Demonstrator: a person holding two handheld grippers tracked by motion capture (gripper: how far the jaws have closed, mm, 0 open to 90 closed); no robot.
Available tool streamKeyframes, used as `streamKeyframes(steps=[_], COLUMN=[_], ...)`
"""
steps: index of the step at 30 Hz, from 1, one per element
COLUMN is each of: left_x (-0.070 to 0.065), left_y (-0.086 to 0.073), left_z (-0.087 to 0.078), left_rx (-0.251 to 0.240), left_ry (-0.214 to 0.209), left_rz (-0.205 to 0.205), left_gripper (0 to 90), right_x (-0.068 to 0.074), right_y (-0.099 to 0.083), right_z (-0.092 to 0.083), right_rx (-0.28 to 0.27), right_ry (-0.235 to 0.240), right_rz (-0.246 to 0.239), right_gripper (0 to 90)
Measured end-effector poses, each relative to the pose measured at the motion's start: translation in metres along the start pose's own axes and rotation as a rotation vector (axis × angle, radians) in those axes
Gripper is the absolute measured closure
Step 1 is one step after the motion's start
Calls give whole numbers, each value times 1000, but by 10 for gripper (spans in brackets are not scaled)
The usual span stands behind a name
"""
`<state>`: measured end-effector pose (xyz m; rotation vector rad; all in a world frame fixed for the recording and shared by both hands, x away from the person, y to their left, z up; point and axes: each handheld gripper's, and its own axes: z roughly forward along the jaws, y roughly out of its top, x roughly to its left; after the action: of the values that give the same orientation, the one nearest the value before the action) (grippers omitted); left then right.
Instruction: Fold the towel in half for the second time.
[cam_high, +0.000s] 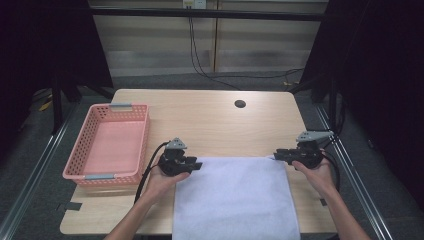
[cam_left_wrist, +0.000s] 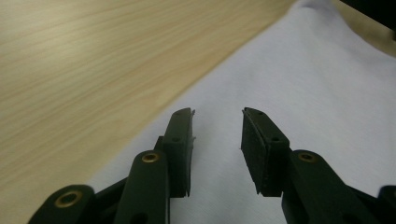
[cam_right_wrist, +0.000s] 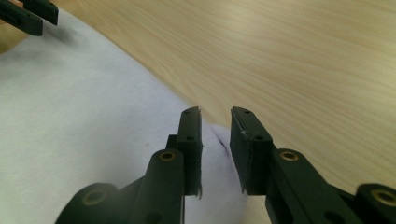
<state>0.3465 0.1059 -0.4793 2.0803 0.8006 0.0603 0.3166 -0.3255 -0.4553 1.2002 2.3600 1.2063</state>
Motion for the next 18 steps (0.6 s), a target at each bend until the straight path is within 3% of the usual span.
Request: streamKeyframes(steps=[7, 9, 12, 15, 18], left_x=[18, 23, 25, 29, 34], left_y=[-8, -10, -11, -12, -16], left_z=[-2, -3, -2, -2, -2], left_rx=[8, 11, 19, 20, 15], left_ry=[50, 58, 70, 84, 94], left_rz=[-25, -42, -31, -34, -64], left_gripper=[559, 553, 536, 524, 505], right_x=[-18, -19, -17, -19, -21], right_y=[-8, -10, -10, -10, -13], right_z=[25, 31, 39, 44, 46], right_rx=[59, 84, 91, 94, 102], right_ry=[-6, -3, -12, -6, -9], right_rz=[24, 12, 6, 5, 33], right_gripper=[657, 622, 594, 596, 687])
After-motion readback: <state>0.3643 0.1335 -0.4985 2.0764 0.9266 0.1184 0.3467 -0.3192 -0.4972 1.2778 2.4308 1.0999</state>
